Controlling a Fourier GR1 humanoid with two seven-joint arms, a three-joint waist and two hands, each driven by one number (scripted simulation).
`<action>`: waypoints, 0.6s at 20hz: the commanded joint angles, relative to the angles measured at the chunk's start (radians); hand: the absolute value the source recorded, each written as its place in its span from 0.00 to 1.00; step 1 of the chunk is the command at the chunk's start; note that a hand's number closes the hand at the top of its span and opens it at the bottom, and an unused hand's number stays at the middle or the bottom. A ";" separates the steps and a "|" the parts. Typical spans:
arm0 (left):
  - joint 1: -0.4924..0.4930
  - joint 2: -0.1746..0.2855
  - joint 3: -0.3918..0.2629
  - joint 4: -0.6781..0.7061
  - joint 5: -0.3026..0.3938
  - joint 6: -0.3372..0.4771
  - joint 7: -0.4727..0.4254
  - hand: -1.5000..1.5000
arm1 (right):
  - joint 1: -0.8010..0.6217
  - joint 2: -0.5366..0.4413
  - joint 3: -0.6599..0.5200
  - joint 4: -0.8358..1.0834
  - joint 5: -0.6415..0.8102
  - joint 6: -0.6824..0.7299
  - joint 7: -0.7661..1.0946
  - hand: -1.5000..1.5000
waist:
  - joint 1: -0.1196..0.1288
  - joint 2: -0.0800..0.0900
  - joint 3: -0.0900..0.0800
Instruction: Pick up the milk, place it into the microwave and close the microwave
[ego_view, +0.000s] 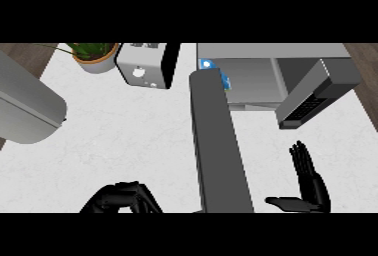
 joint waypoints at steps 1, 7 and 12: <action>-0.073 0.006 0.028 0.084 0.012 -0.033 -0.010 1.00 | 0.119 0.002 0.025 -0.132 -0.036 0.122 -0.058 0.00 | -0.001 0.001 0.001; -0.247 -0.052 -0.071 0.276 -0.035 -0.092 0.045 1.00 | 0.233 -0.037 0.051 -0.261 -0.062 0.126 -0.017 0.00 | -0.007 0.004 0.001; -0.408 -0.098 -0.129 0.453 -0.020 -0.091 0.099 1.00 | 0.305 -0.081 0.051 -0.359 -0.122 0.178 -0.007 0.00 | -0.015 0.006 0.001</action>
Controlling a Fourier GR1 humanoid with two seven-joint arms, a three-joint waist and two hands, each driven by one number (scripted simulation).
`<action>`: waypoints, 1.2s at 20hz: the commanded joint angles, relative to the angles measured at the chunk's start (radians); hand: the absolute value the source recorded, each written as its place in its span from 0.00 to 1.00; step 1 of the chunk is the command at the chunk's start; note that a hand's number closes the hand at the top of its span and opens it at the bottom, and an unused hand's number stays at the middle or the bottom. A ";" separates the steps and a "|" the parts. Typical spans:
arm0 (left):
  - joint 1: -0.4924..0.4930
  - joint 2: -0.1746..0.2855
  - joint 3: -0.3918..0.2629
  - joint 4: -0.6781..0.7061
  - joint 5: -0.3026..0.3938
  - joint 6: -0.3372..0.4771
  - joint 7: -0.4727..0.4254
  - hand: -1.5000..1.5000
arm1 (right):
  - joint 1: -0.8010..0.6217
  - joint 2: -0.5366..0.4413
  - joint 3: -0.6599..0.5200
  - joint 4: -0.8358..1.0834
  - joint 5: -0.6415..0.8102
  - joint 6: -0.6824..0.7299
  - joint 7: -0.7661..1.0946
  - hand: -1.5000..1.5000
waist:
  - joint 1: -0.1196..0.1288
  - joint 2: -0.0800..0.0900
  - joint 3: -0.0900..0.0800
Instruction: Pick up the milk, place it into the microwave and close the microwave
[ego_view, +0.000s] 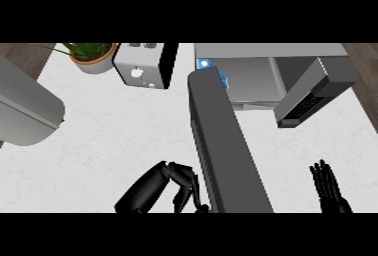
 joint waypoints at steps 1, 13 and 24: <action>-0.085 -0.034 -0.065 0.123 -0.031 0.022 0.006 1.00 | 0.085 -0.008 0.007 -0.109 -0.057 0.119 -0.041 0.00 | 0.006 0.001 0.000; -0.390 -0.036 -0.421 0.462 0.117 0.415 -0.022 1.00 | 0.194 -0.073 0.104 -0.390 -0.157 0.208 0.029 0.00 | -0.051 0.007 -0.001; -0.576 -0.036 -0.423 0.620 0.389 0.635 -0.103 1.00 | 0.179 -0.141 0.154 -0.593 -0.272 0.228 0.143 0.00 | -0.146 0.028 -0.003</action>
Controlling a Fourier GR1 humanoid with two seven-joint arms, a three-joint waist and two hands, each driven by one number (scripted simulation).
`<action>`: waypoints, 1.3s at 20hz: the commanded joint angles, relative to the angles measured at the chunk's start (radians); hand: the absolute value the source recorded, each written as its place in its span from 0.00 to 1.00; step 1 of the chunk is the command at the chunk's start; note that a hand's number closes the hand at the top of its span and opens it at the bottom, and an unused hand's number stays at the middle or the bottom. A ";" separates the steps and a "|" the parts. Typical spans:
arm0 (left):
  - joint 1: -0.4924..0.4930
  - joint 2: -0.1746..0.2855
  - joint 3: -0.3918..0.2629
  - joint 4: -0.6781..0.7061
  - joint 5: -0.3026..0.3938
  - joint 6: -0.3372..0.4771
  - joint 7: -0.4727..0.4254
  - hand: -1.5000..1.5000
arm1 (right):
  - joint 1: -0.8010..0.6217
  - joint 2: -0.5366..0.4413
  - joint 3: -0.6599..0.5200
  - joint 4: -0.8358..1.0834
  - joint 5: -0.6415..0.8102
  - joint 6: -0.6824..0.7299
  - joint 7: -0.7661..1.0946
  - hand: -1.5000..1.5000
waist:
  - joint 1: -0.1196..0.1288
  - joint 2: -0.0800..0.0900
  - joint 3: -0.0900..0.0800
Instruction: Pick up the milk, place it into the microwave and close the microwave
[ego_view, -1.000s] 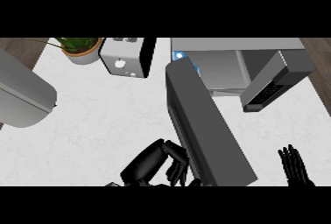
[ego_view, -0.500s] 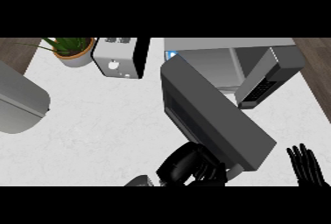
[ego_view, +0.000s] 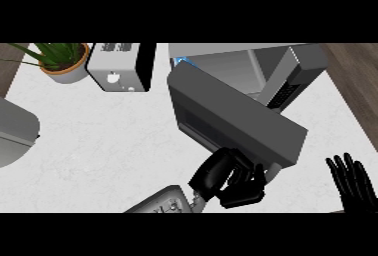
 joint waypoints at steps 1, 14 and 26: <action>-0.059 0.000 0.001 0.083 0.099 0.076 -0.063 0.00 | 0.009 -0.010 0.030 -0.081 -0.027 0.074 -0.018 0.00 | -0.037 0.011 0.000; -0.248 0.000 0.158 0.242 0.282 0.236 -0.196 1.00 | 0.015 -0.090 0.062 -0.236 -0.140 0.106 0.107 0.00 | -0.133 0.040 -0.001; -0.367 0.000 0.265 0.381 0.440 0.207 -0.316 1.00 | 0.033 -0.130 0.071 -0.333 -0.232 0.123 0.180 0.00 | -0.198 0.067 0.000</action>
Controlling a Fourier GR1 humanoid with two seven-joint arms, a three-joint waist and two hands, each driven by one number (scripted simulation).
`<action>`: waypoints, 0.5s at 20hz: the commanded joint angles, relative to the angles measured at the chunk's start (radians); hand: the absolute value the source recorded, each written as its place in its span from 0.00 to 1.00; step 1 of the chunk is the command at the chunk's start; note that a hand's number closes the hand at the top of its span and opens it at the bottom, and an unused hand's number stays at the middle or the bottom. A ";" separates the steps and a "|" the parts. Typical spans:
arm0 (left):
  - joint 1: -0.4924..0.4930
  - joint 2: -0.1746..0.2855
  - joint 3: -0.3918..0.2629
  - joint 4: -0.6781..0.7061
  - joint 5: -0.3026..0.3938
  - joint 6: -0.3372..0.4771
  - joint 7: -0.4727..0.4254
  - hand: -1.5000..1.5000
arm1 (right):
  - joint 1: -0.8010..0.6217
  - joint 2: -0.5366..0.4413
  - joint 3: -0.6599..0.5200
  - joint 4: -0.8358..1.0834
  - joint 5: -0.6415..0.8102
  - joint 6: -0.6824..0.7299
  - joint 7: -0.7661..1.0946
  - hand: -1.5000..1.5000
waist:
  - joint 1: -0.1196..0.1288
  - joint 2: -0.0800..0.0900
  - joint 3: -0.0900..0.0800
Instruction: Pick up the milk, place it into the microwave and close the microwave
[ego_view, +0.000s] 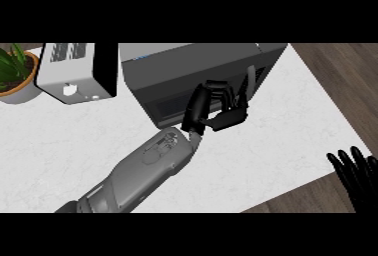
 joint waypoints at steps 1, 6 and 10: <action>-0.061 0.000 0.041 0.062 0.038 -0.012 -0.046 1.00 | 0.000 -0.015 -0.006 -0.028 -0.025 0.028 -0.003 0.00 | -0.023 0.010 0.000; -0.067 0.000 0.041 0.084 0.072 -0.015 -0.071 1.00 | 0.011 -0.028 0.002 -0.059 -0.065 0.047 0.019 0.00 | -0.029 0.011 0.002; -0.069 0.000 0.036 0.089 0.088 0.000 -0.104 1.00 | 0.003 -0.052 -0.011 -0.081 -0.092 0.054 0.037 0.00 | -0.035 0.013 0.002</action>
